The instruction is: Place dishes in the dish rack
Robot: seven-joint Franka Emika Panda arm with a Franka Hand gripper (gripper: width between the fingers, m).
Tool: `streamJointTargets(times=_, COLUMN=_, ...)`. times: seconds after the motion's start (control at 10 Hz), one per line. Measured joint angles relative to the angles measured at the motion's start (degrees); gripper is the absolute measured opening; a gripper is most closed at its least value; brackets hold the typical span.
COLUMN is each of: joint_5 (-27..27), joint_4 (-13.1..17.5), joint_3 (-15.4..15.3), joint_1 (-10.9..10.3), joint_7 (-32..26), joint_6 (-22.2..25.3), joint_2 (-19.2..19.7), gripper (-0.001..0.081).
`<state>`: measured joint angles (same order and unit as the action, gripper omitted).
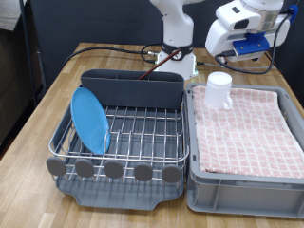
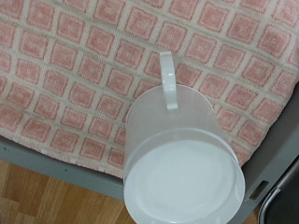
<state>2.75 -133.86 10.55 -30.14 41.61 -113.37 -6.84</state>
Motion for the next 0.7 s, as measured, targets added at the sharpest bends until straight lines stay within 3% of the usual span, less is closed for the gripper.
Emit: streamJointTargets(times=0.7, joint_5=-0.04, joint_4=1.8, joint_3=-1.73, joint_1=-0.04, joint_7=0.0, joint_6=0.1, joint_2=5.45, gripper=0.0802)
